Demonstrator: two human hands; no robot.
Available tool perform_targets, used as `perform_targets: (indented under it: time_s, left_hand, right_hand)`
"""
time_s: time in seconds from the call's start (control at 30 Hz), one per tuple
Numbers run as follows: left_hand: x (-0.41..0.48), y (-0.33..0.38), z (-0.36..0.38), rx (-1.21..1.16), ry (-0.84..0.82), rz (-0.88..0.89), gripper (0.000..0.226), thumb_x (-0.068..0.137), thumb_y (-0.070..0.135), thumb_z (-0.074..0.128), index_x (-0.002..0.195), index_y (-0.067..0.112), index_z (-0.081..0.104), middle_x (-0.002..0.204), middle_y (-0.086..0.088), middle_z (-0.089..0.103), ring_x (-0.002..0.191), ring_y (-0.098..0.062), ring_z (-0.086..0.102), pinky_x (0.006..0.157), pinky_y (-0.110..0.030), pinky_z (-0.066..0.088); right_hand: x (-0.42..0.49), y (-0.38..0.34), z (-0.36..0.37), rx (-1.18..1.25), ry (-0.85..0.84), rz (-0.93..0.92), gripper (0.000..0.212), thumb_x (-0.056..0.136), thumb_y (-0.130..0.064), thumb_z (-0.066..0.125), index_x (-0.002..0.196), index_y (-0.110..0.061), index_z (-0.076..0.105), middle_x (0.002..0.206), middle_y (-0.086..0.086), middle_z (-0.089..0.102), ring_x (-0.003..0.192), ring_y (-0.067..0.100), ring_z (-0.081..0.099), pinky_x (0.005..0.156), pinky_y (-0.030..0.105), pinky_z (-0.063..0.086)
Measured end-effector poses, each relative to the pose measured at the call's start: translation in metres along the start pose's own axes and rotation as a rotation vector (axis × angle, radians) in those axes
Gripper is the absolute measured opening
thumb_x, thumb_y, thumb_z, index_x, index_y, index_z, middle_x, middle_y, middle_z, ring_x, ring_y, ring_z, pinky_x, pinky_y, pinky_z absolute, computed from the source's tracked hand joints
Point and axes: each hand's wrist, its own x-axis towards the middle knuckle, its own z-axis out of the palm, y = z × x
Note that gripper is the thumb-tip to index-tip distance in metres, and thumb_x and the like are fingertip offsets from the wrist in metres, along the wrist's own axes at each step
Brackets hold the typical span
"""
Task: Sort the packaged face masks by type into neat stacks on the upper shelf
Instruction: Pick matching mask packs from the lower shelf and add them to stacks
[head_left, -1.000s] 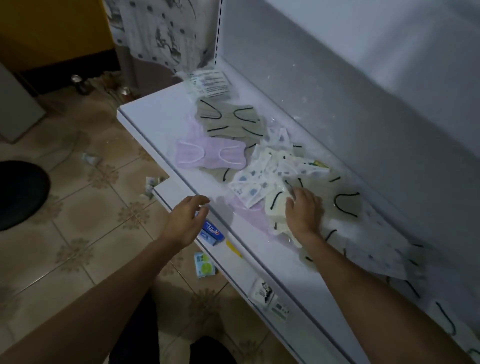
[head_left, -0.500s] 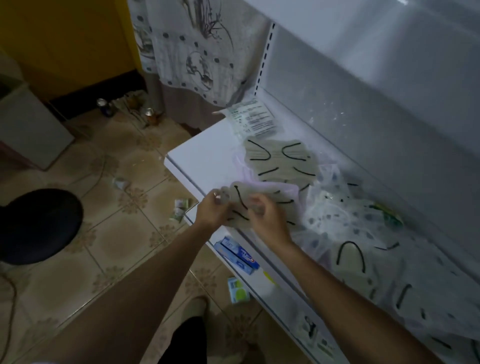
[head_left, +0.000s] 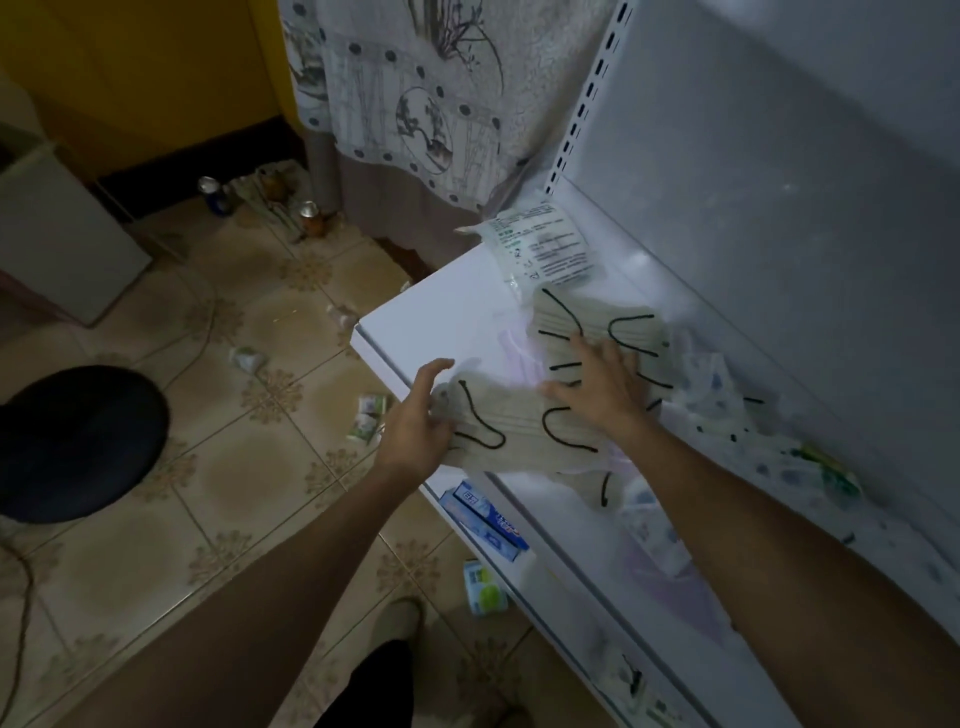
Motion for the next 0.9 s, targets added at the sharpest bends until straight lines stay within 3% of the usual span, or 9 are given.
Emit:
perform_targets:
  time_s: [0.17, 0.3, 0.4, 0.47, 0.5, 0.53, 0.63, 0.77, 0.9]
  left_hand:
    - [0.005, 0.004, -0.009, 0.073, -0.035, -0.048, 0.049, 0.082, -0.016, 0.034, 0.102, 0.019, 0.062, 0.106, -0.007, 0.054, 0.078, -0.027, 0.056, 0.049, -0.019, 0.043]
    - [0.006, 0.006, -0.009, 0.046, -0.026, -0.077, 0.049, 0.081, -0.017, 0.032, 0.091, 0.020, 0.064, 0.110, -0.007, 0.056, 0.090, -0.023, 0.053, 0.063, -0.022, 0.040]
    - [0.003, 0.008, -0.009, 0.050, -0.025, -0.094, 0.048, 0.081, -0.017, 0.032, 0.094, 0.014, 0.066, 0.107, -0.004, 0.055, 0.093, -0.019, 0.050, 0.065, -0.016, 0.036]
    - [-0.002, 0.009, -0.009, 0.051, -0.039, -0.093, 0.049, 0.079, -0.018, 0.031, 0.091, 0.015, 0.065, 0.104, -0.002, 0.054, 0.093, -0.017, 0.048, 0.063, -0.016, 0.035]
    - [-0.003, 0.008, -0.009, 0.046, -0.039, -0.094, 0.048, 0.078, -0.018, 0.031, 0.090, 0.014, 0.065, 0.104, -0.002, 0.055, 0.093, -0.017, 0.048, 0.062, -0.016, 0.035]
    - [-0.004, 0.007, -0.009, 0.040, -0.034, -0.095, 0.048, 0.078, -0.019, 0.031, 0.090, 0.012, 0.065, 0.104, -0.003, 0.055, 0.093, -0.017, 0.048, 0.060, -0.016, 0.035]
    - [-0.005, 0.003, -0.009, 0.045, -0.021, -0.100, 0.047, 0.079, -0.019, 0.030, 0.093, 0.008, 0.066, 0.103, -0.004, 0.055, 0.092, -0.019, 0.048, 0.052, -0.006, 0.035]
    - [-0.009, 0.009, -0.005, 0.098, -0.062, -0.062, 0.046, 0.080, -0.017, 0.031, 0.095, 0.007, 0.067, 0.099, -0.001, 0.054, 0.084, -0.017, 0.047, 0.052, -0.004, 0.035]
    - [-0.009, 0.015, -0.005, 0.122, -0.064, -0.033, 0.047, 0.076, -0.017, 0.032, 0.089, 0.013, 0.065, 0.100, -0.001, 0.054, 0.086, -0.017, 0.047, 0.053, -0.010, 0.033]
  right_hand:
    - [-0.002, 0.017, -0.002, 0.021, 0.116, 0.030, 0.052, 0.088, -0.034, 0.061, 0.134, -0.016, 0.044, 0.133, 0.021, 0.043, 0.121, 0.037, 0.042, 0.093, 0.040, 0.040]
    - [-0.001, 0.028, -0.008, 0.271, 0.148, -0.067, 0.028, 0.090, -0.009, 0.057, 0.117, -0.002, 0.059, 0.111, 0.016, 0.061, 0.101, 0.032, 0.058, 0.083, 0.036, 0.049]
    - [-0.005, 0.041, -0.012, 0.413, 0.161, -0.008, 0.020, 0.089, 0.000, 0.053, 0.104, -0.004, 0.067, 0.093, 0.001, 0.059, 0.090, 0.016, 0.056, 0.075, 0.021, 0.046]
    - [-0.008, 0.048, -0.010, 0.362, 0.175, 0.057, 0.026, 0.087, 0.003, 0.049, 0.072, -0.018, 0.056, 0.082, -0.003, 0.049, 0.088, 0.012, 0.045, 0.059, 0.011, 0.034]
    - [-0.009, 0.048, -0.008, 0.365, 0.175, 0.075, 0.025, 0.086, 0.000, 0.053, 0.071, -0.019, 0.050, 0.084, -0.002, 0.047, 0.089, 0.012, 0.044, 0.058, 0.012, 0.033]
    - [-0.012, 0.044, -0.008, 0.399, 0.153, 0.072, 0.014, 0.084, -0.007, 0.061, 0.079, -0.016, 0.051, 0.091, 0.000, 0.050, 0.092, 0.013, 0.046, 0.065, 0.018, 0.039]
    - [-0.007, 0.037, 0.004, 0.313, 0.121, 0.025, 0.044, 0.071, -0.027, 0.076, 0.105, -0.006, 0.057, 0.111, 0.014, 0.059, 0.103, 0.029, 0.054, 0.086, 0.037, 0.048]
    - [-0.001, 0.031, 0.007, 0.258, 0.164, 0.110, 0.025, 0.080, -0.014, 0.064, 0.103, -0.005, 0.063, 0.111, 0.024, 0.058, 0.098, 0.036, 0.057, 0.080, 0.036, 0.050]
    - [0.000, 0.037, 0.005, 0.278, 0.238, 0.155, 0.033, 0.087, -0.002, 0.052, 0.119, -0.005, 0.063, 0.119, 0.025, 0.057, 0.109, 0.039, 0.054, 0.091, 0.040, 0.048]
